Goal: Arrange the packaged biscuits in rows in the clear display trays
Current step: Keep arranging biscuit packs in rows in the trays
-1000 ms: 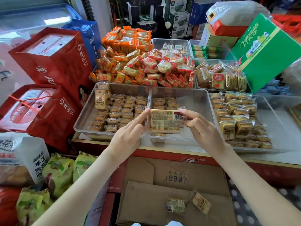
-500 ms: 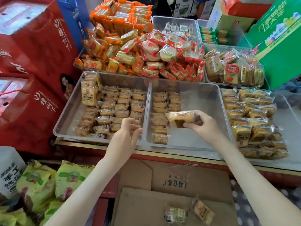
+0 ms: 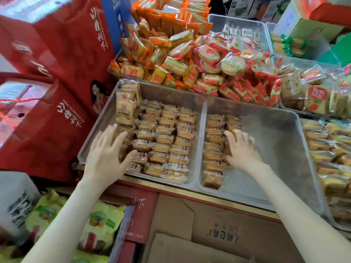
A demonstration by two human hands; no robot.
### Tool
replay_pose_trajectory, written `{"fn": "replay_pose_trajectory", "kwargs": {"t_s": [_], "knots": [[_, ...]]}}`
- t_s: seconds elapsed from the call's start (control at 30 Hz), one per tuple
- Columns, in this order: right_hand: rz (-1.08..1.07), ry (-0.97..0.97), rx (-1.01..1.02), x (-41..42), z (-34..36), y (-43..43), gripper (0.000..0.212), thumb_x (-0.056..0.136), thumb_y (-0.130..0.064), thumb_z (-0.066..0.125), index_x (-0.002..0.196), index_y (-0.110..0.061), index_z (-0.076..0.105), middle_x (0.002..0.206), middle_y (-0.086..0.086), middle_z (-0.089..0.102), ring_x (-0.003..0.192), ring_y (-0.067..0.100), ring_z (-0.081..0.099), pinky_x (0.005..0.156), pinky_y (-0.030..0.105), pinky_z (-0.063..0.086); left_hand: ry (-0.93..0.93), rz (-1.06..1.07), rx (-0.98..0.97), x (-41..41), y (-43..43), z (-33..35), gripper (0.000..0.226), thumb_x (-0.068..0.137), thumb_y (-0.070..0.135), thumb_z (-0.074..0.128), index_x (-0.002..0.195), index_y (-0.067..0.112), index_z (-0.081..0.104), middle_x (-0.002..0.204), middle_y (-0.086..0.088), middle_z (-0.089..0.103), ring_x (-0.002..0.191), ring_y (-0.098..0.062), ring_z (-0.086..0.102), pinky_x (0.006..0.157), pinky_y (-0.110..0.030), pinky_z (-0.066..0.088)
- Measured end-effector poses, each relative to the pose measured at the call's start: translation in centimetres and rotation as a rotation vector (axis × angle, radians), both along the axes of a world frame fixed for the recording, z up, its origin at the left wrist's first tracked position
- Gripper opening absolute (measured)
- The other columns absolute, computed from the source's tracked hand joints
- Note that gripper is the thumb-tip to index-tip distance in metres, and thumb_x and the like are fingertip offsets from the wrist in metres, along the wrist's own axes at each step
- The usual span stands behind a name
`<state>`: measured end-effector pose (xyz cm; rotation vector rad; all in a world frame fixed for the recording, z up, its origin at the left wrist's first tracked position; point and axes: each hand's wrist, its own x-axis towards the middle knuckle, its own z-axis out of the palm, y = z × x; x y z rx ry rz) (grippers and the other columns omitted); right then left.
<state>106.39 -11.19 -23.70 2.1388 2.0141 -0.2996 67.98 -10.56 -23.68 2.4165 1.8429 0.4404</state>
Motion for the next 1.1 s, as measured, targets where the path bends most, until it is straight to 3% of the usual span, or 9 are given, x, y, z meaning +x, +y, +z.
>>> {"fn": "replay_pose_trajectory", "kwargs": {"t_s": [0.17, 0.27, 0.37, 0.5, 0.6, 0.73, 0.87, 0.97, 1.1], "knots": [[0.127, 0.114, 0.062, -6.9, 5.8, 4.0, 0.079, 0.083, -0.016, 0.057, 0.15, -0.025, 0.017, 0.153, 0.004, 0.017, 0.14, 0.024, 0.012, 0.116, 0.04, 0.01, 0.013, 0.098, -0.037, -0.5, 0.7, -0.4, 0.074, 0.089, 0.063, 0.035, 0.143, 0.014, 0.048, 0.158, -0.018, 0.027, 0.149, -0.03, 0.017, 0.121, -0.051, 0.012], [0.118, 0.554, 0.13, -15.5, 6.2, 6.4, 0.071, 0.093, -0.016, 0.058, 0.152, -0.019, 0.018, 0.154, 0.004, 0.025, 0.141, 0.019, 0.019, 0.113, 0.033, 0.021, 0.032, 0.176, -0.063, -0.4, 0.7, -0.7, 0.076, 0.085, 0.061, 0.033, 0.147, 0.017, 0.043, 0.16, -0.016, 0.023, 0.15, -0.03, 0.01, 0.122, -0.05, 0.004], [0.032, 0.948, 0.047, -23.3, 4.7, 9.0, 0.075, 0.092, -0.017, 0.065, 0.151, -0.011, 0.02, 0.144, -0.003, 0.039, 0.129, 0.006, 0.034, 0.095, 0.008, 0.027, 0.05, 0.205, -0.084, -0.4, 0.7, -0.9, 0.076, 0.084, 0.06, 0.032, 0.147, 0.018, 0.043, 0.159, -0.016, 0.025, 0.149, -0.032, 0.015, 0.121, -0.051, 0.009], [-0.279, 1.216, -0.044, -27.8, 2.4, 13.2, 0.08, 0.086, -0.013, 0.072, 0.148, -0.013, 0.023, 0.133, -0.001, 0.05, 0.108, 0.008, 0.048, 0.082, 0.018, 0.04, 0.063, 0.186, -0.059, -0.5, 0.8, -1.1, 0.073, 0.084, 0.056, 0.036, 0.145, 0.016, 0.047, 0.157, -0.016, 0.031, 0.147, -0.032, 0.023, 0.119, -0.055, 0.014], [-0.369, 1.223, 0.01, -28.5, 0.3, 14.9, 0.086, 0.078, -0.012, 0.08, 0.144, -0.01, 0.025, 0.137, 0.009, 0.048, 0.118, 0.018, 0.052, 0.091, 0.029, 0.047, 0.052, 0.178, -0.021, -0.5, 0.9, -1.2, 0.073, 0.083, 0.053, 0.039, 0.144, 0.014, 0.047, 0.155, -0.015, 0.034, 0.146, -0.031, 0.026, 0.118, -0.056, 0.015], [-0.24, 1.021, 0.084, -28.5, -0.3, 14.7, 0.08, 0.071, -0.025, 0.085, 0.136, -0.015, 0.041, 0.132, 0.006, 0.04, 0.127, 0.022, 0.04, 0.106, 0.04, 0.04, 0.017, 0.179, -0.042, -0.7, 1.0, -1.2, 0.08, 0.08, 0.05, 0.038, 0.149, 0.009, 0.036, 0.16, -0.012, 0.025, 0.15, -0.025, 0.015, 0.122, -0.052, 0.007], [-0.183, 1.017, 0.189, -27.6, 1.9, 13.0, 0.071, 0.072, -0.021, 0.085, 0.129, -0.014, 0.043, 0.117, 0.0, 0.037, 0.109, 0.015, 0.046, 0.089, 0.024, 0.04, -0.095, 0.158, -0.022, -1.2, 1.0, -1.2, 0.09, 0.079, 0.054, 0.039, 0.154, 0.009, 0.019, 0.163, -0.009, 0.013, 0.151, -0.019, 0.004, 0.122, -0.042, -0.002], [-0.185, 1.048, 0.192, -24.8, 4.9, 10.4, 0.068, 0.073, -0.026, 0.084, 0.127, -0.02, 0.044, 0.12, -0.002, 0.042, 0.104, 0.01, 0.047, 0.086, 0.024, 0.043, -0.175, 0.129, -0.003, -1.5, 1.0, -1.1, 0.091, 0.087, 0.067, 0.034, 0.155, 0.01, 0.015, 0.164, -0.007, 0.009, 0.152, -0.018, 0.004, 0.122, -0.04, -0.002], [-0.251, 1.221, 0.035, -18.6, 10.0, 4.8, 0.066, 0.069, -0.026, 0.086, 0.123, -0.029, 0.048, 0.118, 0.002, 0.061, 0.104, 0.017, 0.064, 0.091, 0.037, 0.054, -0.608, 0.11, -0.142, -0.5, 0.1, 1.7, 0.091, 0.087, 0.078, 0.022, 0.152, 0.015, 0.029, 0.163, 0.0, 0.012, 0.15, -0.008, 0.003, 0.122, -0.033, 0.002]]}}
